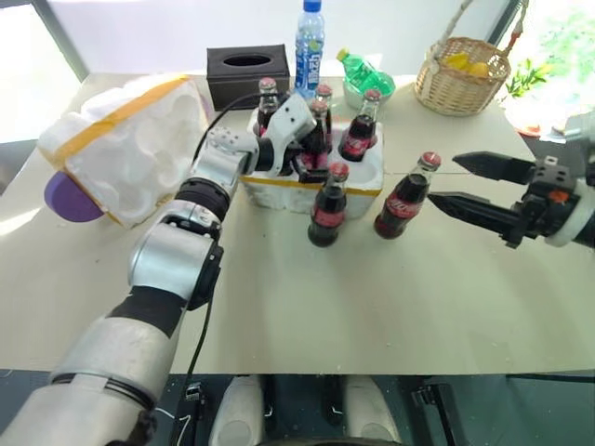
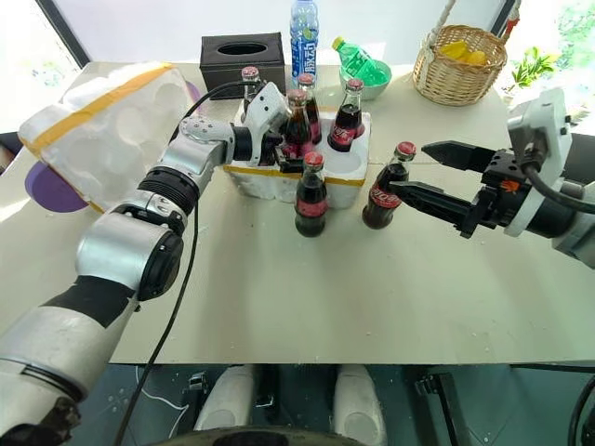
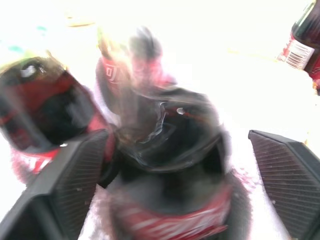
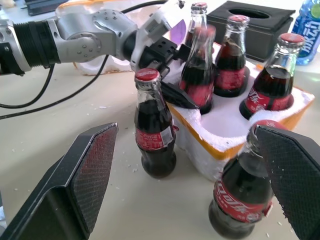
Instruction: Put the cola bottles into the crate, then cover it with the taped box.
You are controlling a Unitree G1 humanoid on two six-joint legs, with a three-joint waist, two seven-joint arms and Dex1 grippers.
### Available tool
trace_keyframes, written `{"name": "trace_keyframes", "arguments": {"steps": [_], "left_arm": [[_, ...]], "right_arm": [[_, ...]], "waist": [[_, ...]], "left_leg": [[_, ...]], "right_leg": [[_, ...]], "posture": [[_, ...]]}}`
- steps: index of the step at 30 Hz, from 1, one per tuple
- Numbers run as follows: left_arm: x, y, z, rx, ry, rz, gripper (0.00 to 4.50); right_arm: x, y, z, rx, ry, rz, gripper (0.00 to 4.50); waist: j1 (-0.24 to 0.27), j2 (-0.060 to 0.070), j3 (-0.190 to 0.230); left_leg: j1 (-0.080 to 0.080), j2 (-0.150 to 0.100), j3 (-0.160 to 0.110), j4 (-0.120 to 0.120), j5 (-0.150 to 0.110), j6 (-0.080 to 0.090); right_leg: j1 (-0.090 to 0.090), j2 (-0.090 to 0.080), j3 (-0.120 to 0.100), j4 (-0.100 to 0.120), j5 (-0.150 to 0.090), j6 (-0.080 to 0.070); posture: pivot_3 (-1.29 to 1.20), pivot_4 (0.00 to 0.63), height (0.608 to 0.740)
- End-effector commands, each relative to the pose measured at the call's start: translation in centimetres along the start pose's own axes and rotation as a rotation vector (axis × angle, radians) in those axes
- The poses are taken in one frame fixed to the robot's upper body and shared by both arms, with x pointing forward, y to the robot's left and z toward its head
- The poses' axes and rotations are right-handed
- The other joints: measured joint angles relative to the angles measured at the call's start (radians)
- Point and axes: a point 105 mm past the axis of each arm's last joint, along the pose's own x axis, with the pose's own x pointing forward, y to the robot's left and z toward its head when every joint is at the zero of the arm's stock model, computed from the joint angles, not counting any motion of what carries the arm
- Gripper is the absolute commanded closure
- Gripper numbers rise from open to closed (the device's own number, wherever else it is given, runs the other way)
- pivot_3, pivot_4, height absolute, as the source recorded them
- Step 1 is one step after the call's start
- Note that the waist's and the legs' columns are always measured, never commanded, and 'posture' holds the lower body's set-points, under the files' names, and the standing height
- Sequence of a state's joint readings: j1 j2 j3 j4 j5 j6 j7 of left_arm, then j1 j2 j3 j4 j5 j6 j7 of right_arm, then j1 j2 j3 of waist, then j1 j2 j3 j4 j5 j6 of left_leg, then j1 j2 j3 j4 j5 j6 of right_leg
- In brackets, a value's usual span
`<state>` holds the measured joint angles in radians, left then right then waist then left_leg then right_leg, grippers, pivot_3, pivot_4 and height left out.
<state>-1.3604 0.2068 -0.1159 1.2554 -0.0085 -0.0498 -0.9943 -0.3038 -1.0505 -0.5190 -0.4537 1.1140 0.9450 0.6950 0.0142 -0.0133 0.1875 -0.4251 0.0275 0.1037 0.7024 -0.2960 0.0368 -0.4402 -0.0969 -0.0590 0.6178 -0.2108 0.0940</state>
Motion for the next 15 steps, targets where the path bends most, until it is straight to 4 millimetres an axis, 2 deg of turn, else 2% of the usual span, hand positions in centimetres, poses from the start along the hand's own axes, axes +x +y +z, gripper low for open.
{"name": "trace_keyframes", "arguments": {"steps": [1, 5, 8, 10, 12, 15], "left_arm": [[-1.2, 1.3, 0.5, -0.018, -0.048, 0.057, 0.02], [-5.0, 3.2, 3.6, -0.038, -0.177, 0.049, 0.02], [-8.1, 3.4, 4.4, -0.006, -0.204, -0.013, 0.02], [-10.0, 2.5, 4.3, 0.002, -0.191, -0.092, 0.02], [-11.8, 0.4, 4.1, -0.022, -0.179, -0.218, 0.02], [-12.9, -2.7, 3.4, -0.023, -0.125, -0.324, 0.02]], "right_arm": [[-0.1, -0.2, 1.2, -0.040, -0.035, 0.001, 0.00], [0.2, -0.4, 1.1, -0.041, -0.033, 0.015, 0.00], [0.3, -0.4, 1.2, -0.040, -0.033, 0.027, 0.00], [0.3, -0.5, 1.1, -0.039, -0.030, 0.033, 0.00], [0.4, -0.6, 1.1, -0.039, -0.027, 0.038, 0.00], [0.5, -0.7, 1.1, -0.038, -0.027, 0.044, 0.00]], "waist": [[-0.001, 0.000, 0.000], [-0.008, 0.000, 0.000], [-0.007, 0.000, 0.000], [-0.006, 0.001, 0.000], [-0.005, 0.001, 0.000], [0.001, 0.001, 0.000]], "left_leg": [[0.000, 0.000, 0.000, 0.000, 0.000, 0.000], [0.000, 0.001, 0.001, 0.000, 0.000, 0.000], [-0.001, 0.001, 0.001, 0.000, 0.001, -0.001], [-0.001, 0.001, 0.001, 0.000, 0.003, -0.005], [0.000, 0.002, 0.001, 0.000, 0.003, -0.005], [-0.001, 0.002, 0.002, 0.001, 0.003, -0.005]], "right_leg": [[0.000, 0.000, 0.000, 0.000, 0.000, 0.000], [-0.001, 0.000, 0.000, 0.000, 0.000, 0.000], [-0.002, 0.002, 0.000, 0.001, 0.000, 0.000], [-0.002, 0.002, 0.000, 0.001, 0.000, 0.000], [-0.002, 0.002, 0.001, 0.001, 0.000, 0.000], [-0.001, 0.002, 0.002, 0.001, 0.000, 0.000]], "posture": [[0.00, 0.150, 0.740], [0.00, 0.150, 0.740], [0.00, 0.150, 0.740], [0.00, 0.150, 0.740], [0.00, 0.150, 0.740], [0.00, 0.150, 0.740]]}}
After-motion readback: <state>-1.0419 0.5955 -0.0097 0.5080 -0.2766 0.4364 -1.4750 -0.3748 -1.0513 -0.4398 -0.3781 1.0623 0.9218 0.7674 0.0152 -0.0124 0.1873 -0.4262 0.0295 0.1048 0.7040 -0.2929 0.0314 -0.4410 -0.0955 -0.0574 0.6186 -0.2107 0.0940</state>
